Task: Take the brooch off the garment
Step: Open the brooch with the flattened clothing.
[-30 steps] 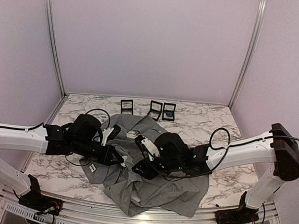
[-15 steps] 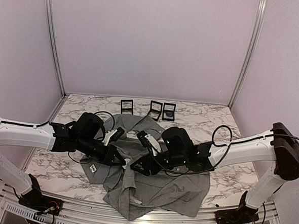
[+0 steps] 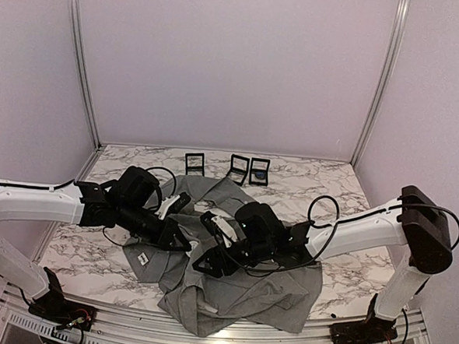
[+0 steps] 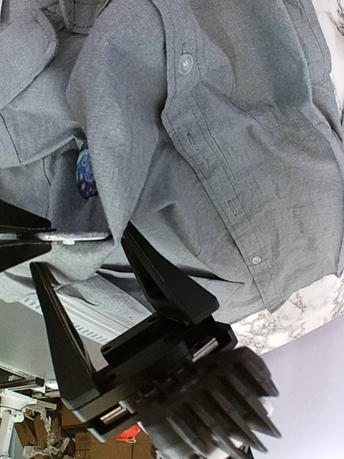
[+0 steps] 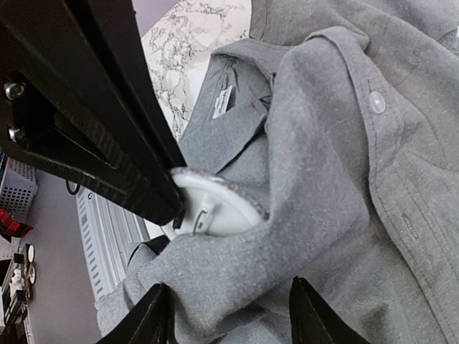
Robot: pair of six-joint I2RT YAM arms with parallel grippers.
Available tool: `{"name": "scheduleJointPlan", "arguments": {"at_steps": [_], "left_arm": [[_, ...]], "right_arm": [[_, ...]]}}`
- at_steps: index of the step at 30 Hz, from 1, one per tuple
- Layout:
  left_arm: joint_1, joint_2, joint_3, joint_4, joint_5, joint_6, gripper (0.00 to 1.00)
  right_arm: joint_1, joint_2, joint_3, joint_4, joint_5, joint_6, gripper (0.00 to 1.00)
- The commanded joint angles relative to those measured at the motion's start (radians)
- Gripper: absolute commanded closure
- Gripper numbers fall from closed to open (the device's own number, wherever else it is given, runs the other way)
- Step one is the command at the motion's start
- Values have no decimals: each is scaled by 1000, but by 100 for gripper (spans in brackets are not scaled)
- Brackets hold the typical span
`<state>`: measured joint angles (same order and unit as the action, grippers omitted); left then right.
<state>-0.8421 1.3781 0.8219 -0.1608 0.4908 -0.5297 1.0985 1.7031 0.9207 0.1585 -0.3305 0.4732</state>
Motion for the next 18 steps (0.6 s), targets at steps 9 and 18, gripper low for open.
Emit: {"name": "scheduleJointPlan", "arguments": {"at_steps": [9,18], "left_arm": [[12,3,16,-58,67,36,100],[12,4,-71,58,154,-36,100]], "right_arm": [[2,48,40,-54,79,33,95],[-11,37,14,-42,159,32,100]]}}
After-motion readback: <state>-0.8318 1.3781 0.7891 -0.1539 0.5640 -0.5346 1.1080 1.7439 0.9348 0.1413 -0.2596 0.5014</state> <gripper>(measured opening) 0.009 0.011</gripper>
